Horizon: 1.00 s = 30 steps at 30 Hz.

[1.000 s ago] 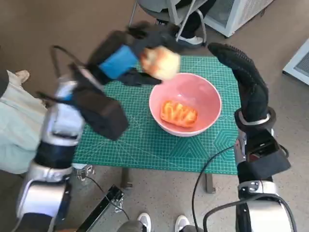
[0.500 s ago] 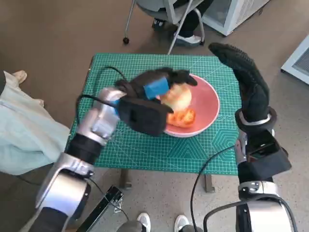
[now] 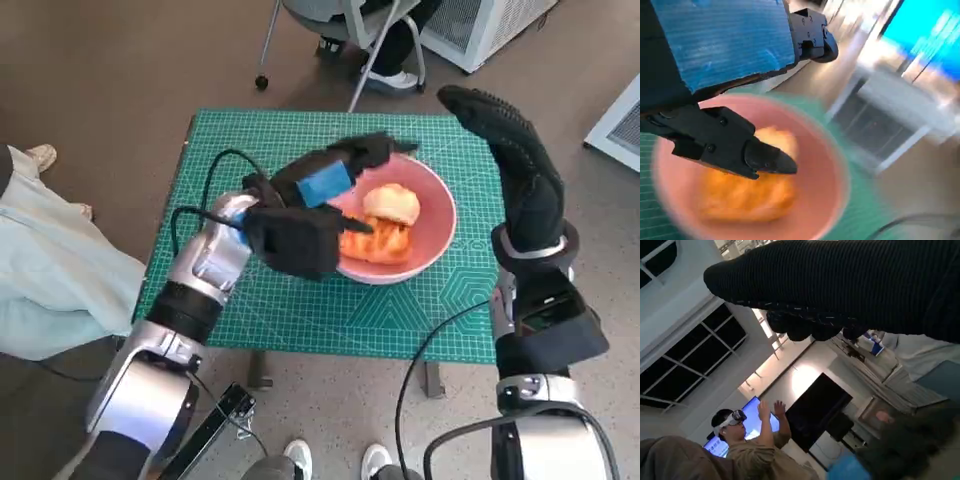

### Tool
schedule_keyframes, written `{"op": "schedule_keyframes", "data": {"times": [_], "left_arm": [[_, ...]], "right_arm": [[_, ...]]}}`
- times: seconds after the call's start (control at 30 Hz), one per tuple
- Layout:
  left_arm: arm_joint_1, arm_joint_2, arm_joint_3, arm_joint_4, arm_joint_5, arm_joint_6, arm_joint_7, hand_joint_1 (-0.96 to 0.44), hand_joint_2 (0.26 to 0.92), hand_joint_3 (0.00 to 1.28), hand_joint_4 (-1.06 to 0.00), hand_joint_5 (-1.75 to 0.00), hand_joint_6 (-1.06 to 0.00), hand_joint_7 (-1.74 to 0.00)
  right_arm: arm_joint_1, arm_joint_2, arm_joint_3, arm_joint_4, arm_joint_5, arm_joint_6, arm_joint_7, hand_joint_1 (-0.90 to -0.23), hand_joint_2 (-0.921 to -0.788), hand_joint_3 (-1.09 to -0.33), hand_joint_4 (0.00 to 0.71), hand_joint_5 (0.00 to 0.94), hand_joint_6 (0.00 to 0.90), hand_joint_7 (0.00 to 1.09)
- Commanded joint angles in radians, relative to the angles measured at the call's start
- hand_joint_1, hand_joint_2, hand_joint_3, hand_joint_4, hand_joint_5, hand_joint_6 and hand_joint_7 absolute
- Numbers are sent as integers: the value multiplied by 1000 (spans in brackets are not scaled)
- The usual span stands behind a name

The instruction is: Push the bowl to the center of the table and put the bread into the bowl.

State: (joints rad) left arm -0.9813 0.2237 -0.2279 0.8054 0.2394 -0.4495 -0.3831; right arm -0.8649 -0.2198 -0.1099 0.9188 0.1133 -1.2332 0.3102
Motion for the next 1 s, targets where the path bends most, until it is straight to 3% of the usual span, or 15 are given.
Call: {"op": "schedule_keyframes", "data": {"times": [0.03,0.13,0.3,0.57,0.77,1.0], "left_arm": [[40,-28,113,-51,-129,-105,55,-357,908,50,-166,-35,-147,-426],[67,-46,162,-84,-179,-163,96,-366,917,71,-275,-49,-229,-389],[143,-91,226,-213,-289,-209,122,-398,920,119,-352,-62,-263,-369],[267,-130,259,-460,-397,-155,135,-330,921,215,-340,-16,-43,-732],[305,-126,274,-513,-436,-139,119,-330,921,220,-325,-7,-24,-780],[320,-121,291,-525,-427,-157,120,-379,921,219,-326,-7,-48,-741]], "right_arm": [[20,-1,-1,-14,-11,7,-11,-608,-921,-695,318,1,-1,771],[19,1,0,-26,-13,12,-16,-602,-921,-696,318,1,-1,771],[16,7,2,-67,-20,43,-35,-580,-921,-715,318,1,-1,774],[16,36,9,-162,7,152,-58,-546,-921,-751,315,8,7,767],[35,63,20,-260,14,228,-63,-557,-921,-751,324,14,8,760],[32,62,28,-299,-14,264,-62,-564,-921,-749,322,12,6,747]]}}
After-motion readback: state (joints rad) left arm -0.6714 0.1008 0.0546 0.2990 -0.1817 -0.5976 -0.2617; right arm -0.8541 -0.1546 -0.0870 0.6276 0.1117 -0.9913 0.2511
